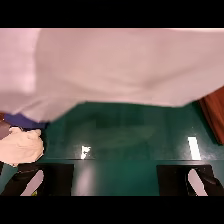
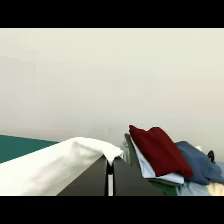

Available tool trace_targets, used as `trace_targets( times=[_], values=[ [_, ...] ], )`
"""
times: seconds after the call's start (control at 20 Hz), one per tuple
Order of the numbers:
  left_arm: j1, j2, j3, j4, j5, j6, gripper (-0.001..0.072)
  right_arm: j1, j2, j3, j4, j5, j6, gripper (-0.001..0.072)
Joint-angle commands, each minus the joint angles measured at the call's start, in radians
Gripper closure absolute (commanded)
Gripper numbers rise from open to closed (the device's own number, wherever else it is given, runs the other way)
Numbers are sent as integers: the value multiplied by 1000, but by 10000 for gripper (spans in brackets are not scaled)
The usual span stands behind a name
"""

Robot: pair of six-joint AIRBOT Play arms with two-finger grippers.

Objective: Fold the shirts.

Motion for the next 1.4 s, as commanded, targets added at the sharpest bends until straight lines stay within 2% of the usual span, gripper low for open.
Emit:
trace_targets(
  times=[0.0, 0.1, 0.25, 0.4, 0.55, 0.7, 0.85, 1.0, 1.1, 1.2, 1.35],
  values=[
    [1, 16, 18, -30, -10, -6, 686, 1, -63, 148, -88, 138, 22, 698],
    [1, 16, -76, -6, -53, -18, 685, 1, -133, 170, -86, 216, 22, 699],
    [1, -18, -314, 6, -118, -19, 685, 1, -232, 44, -82, 270, 22, 698],
    [-4, -122, -552, 9, -188, -17, 685, 1, -355, -123, -81, 319, 18, 698],
    [-55, -285, -718, 12, -176, 40, 685, 2, -480, -267, -81, 314, 17, 699],
    [-127, -514, -756, 21, -75, 92, 685, 33, -607, -357, -87, 263, 17, 698],
    [-147, -689, -756, 19, 133, 92, 685, 80, -734, -377, -87, 148, 18, 698],
    [-145, -763, -748, 13, 302, 97, 685, 120, -826, -377, -85, -7, 18, 698],
    [-145, -769, -734, 12, 394, 143, 684, 143, -863, -377, -85, -102, 18, 698],
    [-143, -769, -717, 14, 432, 199, 684, 157, -873, -377, -85, -159, 18, 699],
    [-123, -768, -707, 31, 370, 227, 684, 163, -862, -377, -84, -141, 18, 699]
  ],
)
